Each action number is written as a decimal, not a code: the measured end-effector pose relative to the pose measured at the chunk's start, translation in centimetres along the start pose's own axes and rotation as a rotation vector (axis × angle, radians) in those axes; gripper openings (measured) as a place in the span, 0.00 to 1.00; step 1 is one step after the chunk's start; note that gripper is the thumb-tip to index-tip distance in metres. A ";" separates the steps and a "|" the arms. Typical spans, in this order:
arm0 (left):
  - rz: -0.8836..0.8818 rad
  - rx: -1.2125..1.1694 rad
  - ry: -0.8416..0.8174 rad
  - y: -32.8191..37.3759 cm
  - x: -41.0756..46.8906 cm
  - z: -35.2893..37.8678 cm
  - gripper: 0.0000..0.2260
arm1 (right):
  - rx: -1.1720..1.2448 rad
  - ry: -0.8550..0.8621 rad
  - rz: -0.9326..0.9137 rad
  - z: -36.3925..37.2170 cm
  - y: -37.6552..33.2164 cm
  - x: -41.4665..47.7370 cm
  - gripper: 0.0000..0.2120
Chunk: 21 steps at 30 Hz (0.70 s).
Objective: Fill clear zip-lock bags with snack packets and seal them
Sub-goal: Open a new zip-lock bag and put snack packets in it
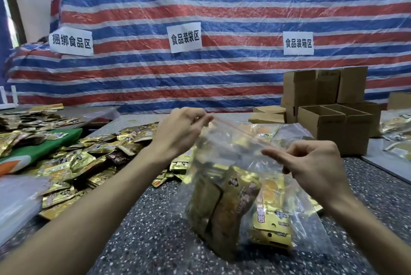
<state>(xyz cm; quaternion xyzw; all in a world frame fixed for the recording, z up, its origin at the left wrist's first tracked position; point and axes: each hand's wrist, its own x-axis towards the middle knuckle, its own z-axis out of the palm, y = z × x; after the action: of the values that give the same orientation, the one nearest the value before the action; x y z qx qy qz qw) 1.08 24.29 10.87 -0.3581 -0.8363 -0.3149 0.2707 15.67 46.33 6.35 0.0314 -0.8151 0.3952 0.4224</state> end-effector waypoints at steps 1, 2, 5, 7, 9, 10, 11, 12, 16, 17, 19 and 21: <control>-0.042 -0.007 -0.008 0.2 1.0 0.7 0.15 | 0.013 0.006 0.037 0.1 0.3 0.5 0.18; -0.093 -0.027 -0.013 0.3 2.0 1.6 0.15 | 0.041 0.012 0.083 0.3 0.7 1.0 0.18; -0.251 -0.099 0.008 0.7 5.1 4.3 0.16 | 0.210 0.054 0.261 1.3 1.6 3.1 0.14; -0.364 -0.270 0.033 0.9 6.8 6.0 0.16 | 0.312 0.104 0.372 2.0 2.4 4.6 0.12; -0.476 -0.492 -0.051 1.2 7.7 7.7 0.13 | 0.368 0.142 0.453 2.6 3.2 5.7 0.10; -0.514 -0.559 -0.125 1.2 7.6 8.4 0.13 | 0.387 0.156 0.485 2.9 3.5 5.9 0.08; -0.534 -0.592 -0.210 1.2 7.1 8.8 0.17 | 0.398 0.170 0.508 3.2 3.7 6.0 0.08; -0.520 -0.602 -0.280 0.6 6.3 9.1 0.23 | 0.393 0.181 0.519 3.7 3.9 5.9 0.10; -0.348 -0.446 -0.359 -1.6 1.3 8.8 0.27 | 0.289 0.199 0.460 5.9 4.0 3.7 0.23; -0.327 -0.402 -0.390 -2.0 -0.4 8.5 0.23 | 0.257 0.208 0.421 6.5 3.8 3.1 0.26; -0.279 -0.300 -0.481 -2.8 -4.0 8.0 0.17 | 0.232 0.224 0.327 8.1 3.4 2.0 0.29; -0.273 -0.246 -0.553 -3.7 -7.6 7.4 0.17 | 0.249 0.204 0.270 9.9 2.8 1.3 0.30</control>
<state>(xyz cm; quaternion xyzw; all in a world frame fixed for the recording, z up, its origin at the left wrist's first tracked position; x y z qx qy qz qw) 1.15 24.35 -0.37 -0.3448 -0.8739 -0.3379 -0.0565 7.21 41.98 2.34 -0.0661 -0.7096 0.5471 0.4390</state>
